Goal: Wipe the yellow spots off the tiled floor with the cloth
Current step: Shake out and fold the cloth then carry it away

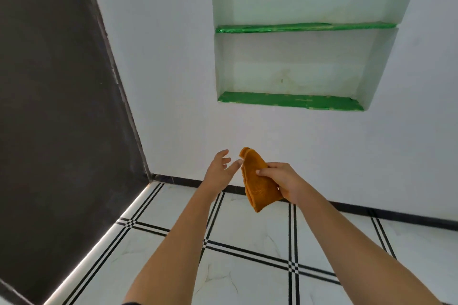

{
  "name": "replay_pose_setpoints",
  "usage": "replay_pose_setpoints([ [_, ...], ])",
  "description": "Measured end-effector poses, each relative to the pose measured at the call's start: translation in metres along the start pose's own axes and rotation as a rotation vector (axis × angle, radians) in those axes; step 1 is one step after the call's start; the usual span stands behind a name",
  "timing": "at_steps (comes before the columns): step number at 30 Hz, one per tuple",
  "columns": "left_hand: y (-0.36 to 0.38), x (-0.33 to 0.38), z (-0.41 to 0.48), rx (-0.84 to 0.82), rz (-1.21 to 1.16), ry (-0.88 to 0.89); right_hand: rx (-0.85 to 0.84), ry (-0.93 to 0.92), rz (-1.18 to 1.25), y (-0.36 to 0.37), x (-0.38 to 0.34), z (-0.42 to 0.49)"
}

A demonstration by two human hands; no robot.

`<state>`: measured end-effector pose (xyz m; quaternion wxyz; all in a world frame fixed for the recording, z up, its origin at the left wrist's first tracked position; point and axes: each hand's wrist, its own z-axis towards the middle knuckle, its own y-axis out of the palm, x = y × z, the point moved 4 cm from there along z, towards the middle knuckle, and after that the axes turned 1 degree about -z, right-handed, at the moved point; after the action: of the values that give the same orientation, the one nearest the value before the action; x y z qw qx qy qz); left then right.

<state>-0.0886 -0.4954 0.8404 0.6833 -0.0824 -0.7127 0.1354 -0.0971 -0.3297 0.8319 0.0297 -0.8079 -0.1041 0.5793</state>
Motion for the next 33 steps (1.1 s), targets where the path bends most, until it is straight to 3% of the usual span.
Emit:
replay_pose_setpoints([
  [10, 0.161, 0.005, -0.045, -0.292, -0.216, -0.162, 0.276, 0.066, 0.353, -0.128, 0.079, -0.082],
  [25, 0.611, 0.137, -0.285, -0.945, -0.176, -0.112, 0.943, 0.064, 0.584, -0.507, 0.252, -0.369],
  [33, 0.806, 0.187, -0.434, -1.232, -0.042, -0.068, 1.250, 0.121, 0.731, -0.653, 0.356, -0.514],
])
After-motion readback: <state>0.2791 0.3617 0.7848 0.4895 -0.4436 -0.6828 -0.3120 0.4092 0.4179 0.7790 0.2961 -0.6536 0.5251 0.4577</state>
